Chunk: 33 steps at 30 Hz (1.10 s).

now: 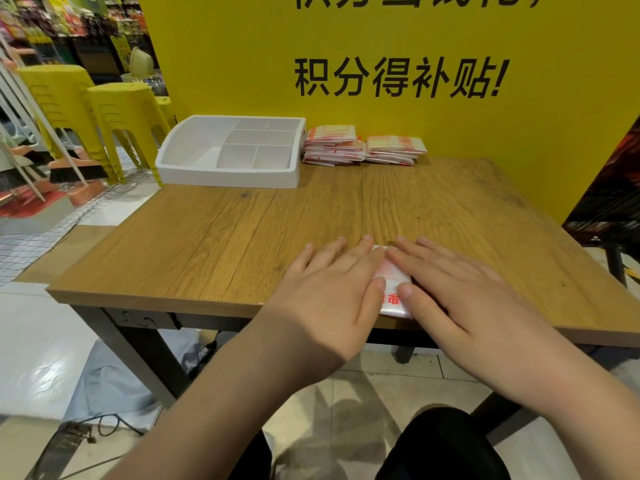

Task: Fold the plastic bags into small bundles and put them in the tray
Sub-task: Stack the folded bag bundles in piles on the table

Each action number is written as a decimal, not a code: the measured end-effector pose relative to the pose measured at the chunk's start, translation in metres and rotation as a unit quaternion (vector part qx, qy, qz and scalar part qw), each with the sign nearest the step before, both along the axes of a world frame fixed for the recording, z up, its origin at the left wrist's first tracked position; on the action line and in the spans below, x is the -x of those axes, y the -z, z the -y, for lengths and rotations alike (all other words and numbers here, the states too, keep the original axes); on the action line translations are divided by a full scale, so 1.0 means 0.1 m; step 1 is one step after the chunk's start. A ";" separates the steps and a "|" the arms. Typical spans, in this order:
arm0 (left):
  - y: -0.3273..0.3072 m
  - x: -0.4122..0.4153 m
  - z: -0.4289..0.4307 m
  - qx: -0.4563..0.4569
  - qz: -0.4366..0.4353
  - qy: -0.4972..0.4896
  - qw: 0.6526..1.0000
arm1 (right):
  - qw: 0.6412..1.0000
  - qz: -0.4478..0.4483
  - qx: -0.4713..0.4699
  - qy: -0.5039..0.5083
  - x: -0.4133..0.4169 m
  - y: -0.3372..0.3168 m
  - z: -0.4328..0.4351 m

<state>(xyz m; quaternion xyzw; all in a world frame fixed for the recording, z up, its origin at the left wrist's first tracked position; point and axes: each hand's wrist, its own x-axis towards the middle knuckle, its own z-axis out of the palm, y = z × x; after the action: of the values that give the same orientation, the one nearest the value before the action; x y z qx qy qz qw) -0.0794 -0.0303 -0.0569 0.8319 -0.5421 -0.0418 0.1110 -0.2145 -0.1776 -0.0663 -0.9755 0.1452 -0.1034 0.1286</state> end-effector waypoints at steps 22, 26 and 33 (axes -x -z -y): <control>0.14 -0.18 -0.10 0.212 -0.061 -0.033 0.975 | 0.992 0.103 -0.070 -0.011 -0.15 0.05 -0.17; 0.15 -0.22 -0.18 0.130 -0.043 -0.030 0.990 | 0.995 -0.003 -0.085 -0.054 -0.12 0.01 0.07; 0.07 -0.28 -0.21 0.072 -0.068 -0.009 0.995 | 0.992 -0.016 -0.112 -0.056 -0.04 -0.12 0.21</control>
<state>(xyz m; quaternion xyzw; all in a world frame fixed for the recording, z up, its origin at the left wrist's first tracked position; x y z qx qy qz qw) -0.0509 -0.0089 -0.0636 0.8219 -0.5271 -0.0583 0.2078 -0.2108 -0.1988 -0.0546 -0.9632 0.1026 -0.0637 0.2401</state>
